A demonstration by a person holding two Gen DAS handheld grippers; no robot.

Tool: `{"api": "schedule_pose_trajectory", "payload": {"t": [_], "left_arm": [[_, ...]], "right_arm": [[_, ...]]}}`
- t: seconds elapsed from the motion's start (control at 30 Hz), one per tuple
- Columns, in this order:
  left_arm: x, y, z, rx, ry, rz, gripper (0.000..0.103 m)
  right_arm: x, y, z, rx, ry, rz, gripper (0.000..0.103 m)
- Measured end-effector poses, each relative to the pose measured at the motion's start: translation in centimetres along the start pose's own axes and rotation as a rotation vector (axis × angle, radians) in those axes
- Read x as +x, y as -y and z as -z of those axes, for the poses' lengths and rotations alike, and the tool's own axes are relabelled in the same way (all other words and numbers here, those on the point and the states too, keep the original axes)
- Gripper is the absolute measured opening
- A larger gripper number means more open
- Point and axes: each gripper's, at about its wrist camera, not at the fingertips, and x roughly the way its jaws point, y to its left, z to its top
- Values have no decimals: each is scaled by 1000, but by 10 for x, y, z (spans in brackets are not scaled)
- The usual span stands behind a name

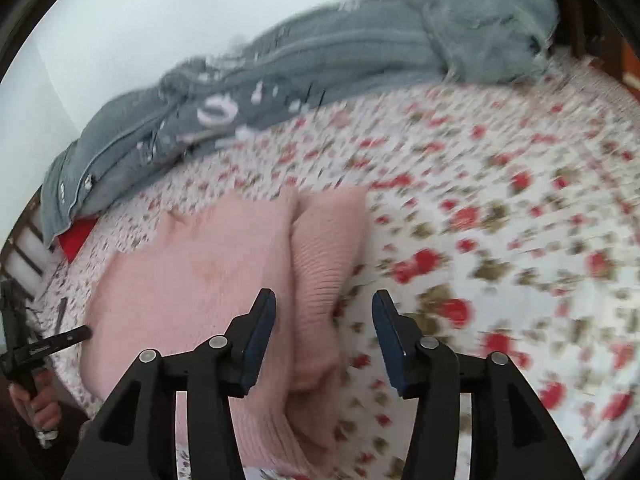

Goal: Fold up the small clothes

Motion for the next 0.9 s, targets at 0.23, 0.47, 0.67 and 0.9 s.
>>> {"api": "schedule_pose_trajectory", "payload": {"t": [0.23,0.47,0.67,0.9], "left_arm": [[-4,-1,8,-24,-1,46,50],[-10,-10,15,-34,11,78,56],[14,-8,8,-45,-7,141,57],[43,-12,2,-98,-35,194,60]], "right_arm": [[19,-15,14,-5,-30,-60,49],[6,-23,30,36,10,31,49],[-32,-63,31,-23,114,49,58],[-4,-129,53,-208,80,22,61]]}}
